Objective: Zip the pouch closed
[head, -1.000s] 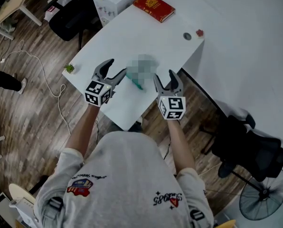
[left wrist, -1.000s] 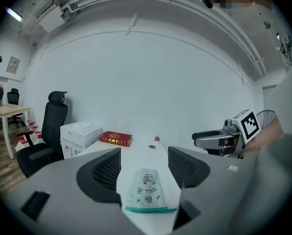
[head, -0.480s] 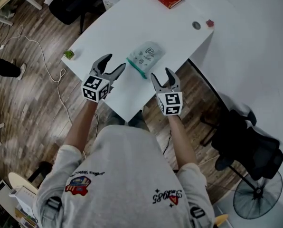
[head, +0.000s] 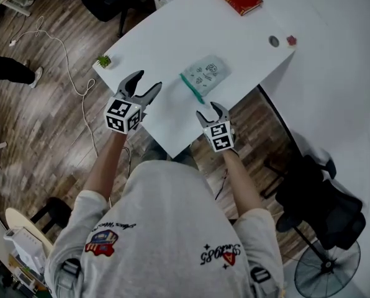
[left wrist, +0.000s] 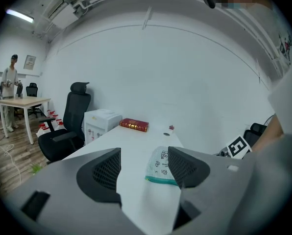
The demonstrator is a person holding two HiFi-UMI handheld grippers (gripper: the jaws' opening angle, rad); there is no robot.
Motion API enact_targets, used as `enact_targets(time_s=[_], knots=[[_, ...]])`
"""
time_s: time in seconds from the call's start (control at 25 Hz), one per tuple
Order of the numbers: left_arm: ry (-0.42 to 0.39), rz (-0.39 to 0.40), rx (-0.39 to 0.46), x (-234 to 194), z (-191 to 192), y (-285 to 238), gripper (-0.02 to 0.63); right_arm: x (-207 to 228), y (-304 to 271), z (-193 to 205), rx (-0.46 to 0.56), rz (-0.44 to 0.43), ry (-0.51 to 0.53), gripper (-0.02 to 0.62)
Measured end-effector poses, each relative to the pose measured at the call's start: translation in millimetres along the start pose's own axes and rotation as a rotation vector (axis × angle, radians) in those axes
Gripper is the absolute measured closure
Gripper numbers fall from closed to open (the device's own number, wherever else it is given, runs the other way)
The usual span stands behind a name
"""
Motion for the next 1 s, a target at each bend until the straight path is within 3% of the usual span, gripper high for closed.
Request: enact_targets(time_s=[0.4, 0.72, 1.0], knots=[[0.033, -0.117, -0.017, -29.6, 15.8, 39.3, 0.307, 24.1, -33.7, 25.4, -0.235, -0.078, 0.036, 0.351], [0.066, -0.185, -0.027, -46.2, 33.4, 63.8, 0.307, 32.6, -50.7, 25.7, -0.337, -0.150, 0.042, 0.390], [0.080, -0.199, -0.025, -47.2, 38.8, 72.0, 0.307, 30.3, -52.6, 15.5, -0.348, -0.138, 0.060, 0.474]])
Point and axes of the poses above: the fingertips, and each gripper's own axes: y backward along the fingers, x to its right, z out of its underside, the point moved 9 cm from there along y, backward along the fingers, and after that the axes turned 15 degrees about -z, right-handed, at the moved point
